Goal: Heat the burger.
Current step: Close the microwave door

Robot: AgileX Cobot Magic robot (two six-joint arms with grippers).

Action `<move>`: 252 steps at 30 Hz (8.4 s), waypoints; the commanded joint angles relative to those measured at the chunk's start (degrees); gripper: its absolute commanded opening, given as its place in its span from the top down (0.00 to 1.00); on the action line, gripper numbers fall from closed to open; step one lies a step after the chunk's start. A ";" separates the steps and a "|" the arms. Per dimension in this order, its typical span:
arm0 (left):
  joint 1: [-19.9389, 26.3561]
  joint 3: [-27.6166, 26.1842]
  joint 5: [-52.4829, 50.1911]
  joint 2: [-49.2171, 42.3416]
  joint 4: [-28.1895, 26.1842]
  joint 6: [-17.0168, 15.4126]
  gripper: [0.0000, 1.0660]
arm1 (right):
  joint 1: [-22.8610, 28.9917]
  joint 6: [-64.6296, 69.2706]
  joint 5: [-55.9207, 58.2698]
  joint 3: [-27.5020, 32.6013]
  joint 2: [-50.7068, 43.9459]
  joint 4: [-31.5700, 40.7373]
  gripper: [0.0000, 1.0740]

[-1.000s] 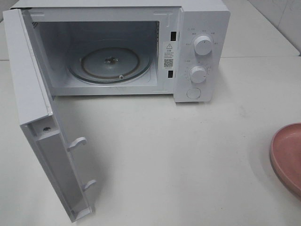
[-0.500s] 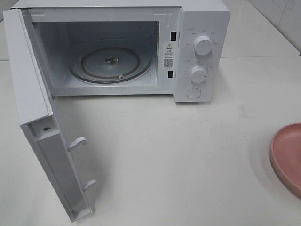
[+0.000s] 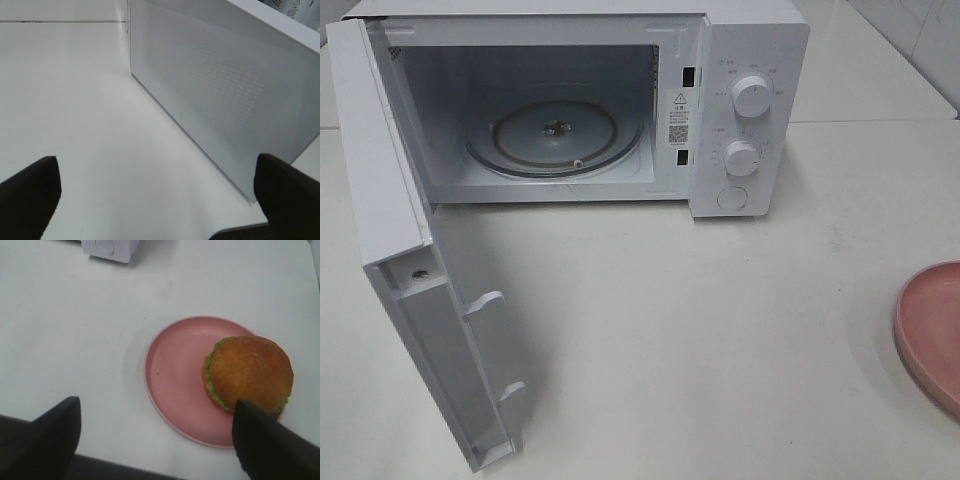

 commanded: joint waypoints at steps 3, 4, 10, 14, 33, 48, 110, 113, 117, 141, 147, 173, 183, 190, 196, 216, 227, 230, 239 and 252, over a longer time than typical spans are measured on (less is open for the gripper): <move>0.11 0.11 -0.52 -1.09 -0.29 -0.17 0.08 | -4.64 -1.49 -4.35 1.83 -4.98 0.80 0.29; 0.11 0.11 -0.52 -1.09 -0.29 -0.17 0.08 | -5.90 -1.83 -5.33 2.46 -6.76 1.26 0.29; 0.11 0.11 -0.52 -1.09 -0.29 -0.17 0.08 | -7.91 -1.83 -5.33 2.46 -9.45 1.32 0.29; 0.11 0.11 -0.52 -1.09 -0.29 -0.17 0.08 | -9.22 -1.60 -5.27 2.46 -10.26 1.26 0.29; 0.11 0.11 -0.52 -1.09 -0.23 -0.11 0.08 | -9.17 -1.55 -5.33 2.29 -10.26 1.26 0.29; 0.11 0.11 -0.52 -1.09 -0.23 -0.11 0.08 | -9.17 -1.55 -5.33 2.29 -10.26 1.26 0.29; 0.11 17.82 -68.81 36.61 4.41 -0.06 1.00 | -9.17 -1.55 -5.33 2.29 -10.26 1.26 0.30; 0.11 21.60 -80.44 41.20 4.41 -0.46 1.00 | -9.17 -1.55 -5.33 2.29 -10.26 1.26 0.30; 0.11 22.57 -87.43 46.81 4.76 -0.57 1.00 | -9.17 -1.55 -5.33 2.29 -10.26 1.26 0.30; -8.02 17.48 -112.01 76.43 25.61 -9.40 1.00 | -9.17 -1.55 -5.33 2.29 -10.26 1.26 0.30; -13.12 15.36 -112.01 79.64 19.48 -8.94 1.00 | -9.17 -1.55 -5.33 2.29 -10.26 1.26 0.30; -31.68 -1.38 -104.51 92.65 -1.66 -4.30 1.00 | -9.17 -1.55 -5.33 2.29 -10.26 1.26 0.30; -34.72 -11.00 -104.28 100.15 -3.55 -4.07 1.00 | -9.17 -1.55 -5.33 2.29 -10.26 1.26 0.30; -34.72 -16.33 -101.93 103.02 -3.67 -4.13 1.00 | -9.17 -1.55 -5.33 2.29 -10.26 1.26 0.30; -34.72 -20.80 -101.01 105.31 -3.67 -4.13 1.00 | -9.17 -1.55 -5.33 2.29 -10.26 1.26 0.30; -34.72 -37.41 -93.85 115.45 -4.53 -2.69 1.00 | -9.17 -1.55 -5.33 2.29 -10.26 1.26 0.30; -33.92 -45.49 -92.13 120.44 -4.53 -1.26 1.00 | -9.17 -1.55 -5.33 2.29 -10.26 1.26 0.30; -33.58 -47.15 -91.90 121.18 -5.39 -0.69 1.00 | -9.17 -1.55 -5.33 2.29 -10.26 1.26 0.30; -31.40 -49.56 -89.15 121.93 -6.76 -0.06 1.00 | -9.17 -1.55 -5.33 2.29 -10.26 1.26 0.30; -35.47 -49.39 -65.09 115.68 -3.44 -0.17 1.00 | -9.17 -1.55 -5.33 2.29 -10.26 1.26 0.30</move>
